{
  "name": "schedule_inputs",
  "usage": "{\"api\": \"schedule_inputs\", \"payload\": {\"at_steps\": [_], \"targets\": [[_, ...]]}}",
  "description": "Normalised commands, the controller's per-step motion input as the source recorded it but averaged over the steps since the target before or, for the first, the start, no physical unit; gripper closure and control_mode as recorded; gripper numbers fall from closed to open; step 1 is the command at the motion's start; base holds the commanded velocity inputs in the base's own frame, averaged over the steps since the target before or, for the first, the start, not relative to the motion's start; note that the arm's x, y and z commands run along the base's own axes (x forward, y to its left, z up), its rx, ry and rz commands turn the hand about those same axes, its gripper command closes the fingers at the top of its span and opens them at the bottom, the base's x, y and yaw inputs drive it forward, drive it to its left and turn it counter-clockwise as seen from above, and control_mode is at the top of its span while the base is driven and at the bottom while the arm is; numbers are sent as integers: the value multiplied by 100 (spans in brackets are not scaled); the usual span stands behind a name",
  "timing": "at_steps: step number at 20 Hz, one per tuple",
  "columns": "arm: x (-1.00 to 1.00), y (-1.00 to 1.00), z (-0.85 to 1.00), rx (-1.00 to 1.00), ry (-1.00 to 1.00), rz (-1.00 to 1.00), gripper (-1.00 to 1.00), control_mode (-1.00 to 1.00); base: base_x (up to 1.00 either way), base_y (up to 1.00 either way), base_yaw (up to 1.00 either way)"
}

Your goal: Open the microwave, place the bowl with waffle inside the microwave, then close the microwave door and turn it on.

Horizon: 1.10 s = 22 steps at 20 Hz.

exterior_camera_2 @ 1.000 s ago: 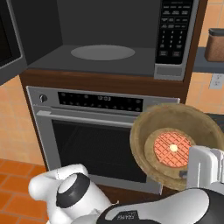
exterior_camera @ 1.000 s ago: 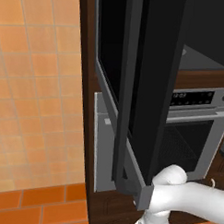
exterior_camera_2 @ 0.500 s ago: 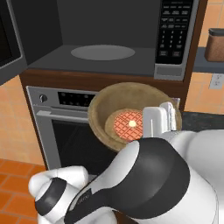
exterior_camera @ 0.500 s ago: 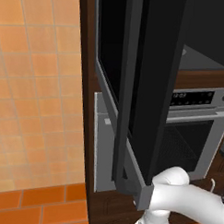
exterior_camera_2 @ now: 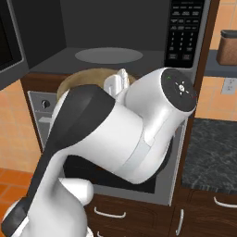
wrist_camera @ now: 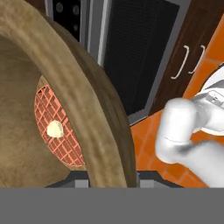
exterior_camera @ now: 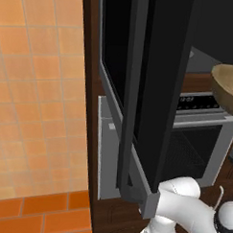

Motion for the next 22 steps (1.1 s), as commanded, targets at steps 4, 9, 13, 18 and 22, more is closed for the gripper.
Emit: {"api": "schedule_inputs", "payload": {"at_steps": [4, 9, 13, 18, 22], "targets": [[67, 70, 17, 0, 0, 0, 100, -100, 0, 0, 0], [56, 38, 50, 0, -1, -4, 100, -100, 0, 0, 0], [58, 22, 45, -1, -4, -8, 100, -100, 0, 0, 0], [69, 22, 25, 0, -4, -3, 100, -100, 0, 0, 0], [78, 16, 5, -1, 0, 0, 100, -100, 0, 0, 0]]}}
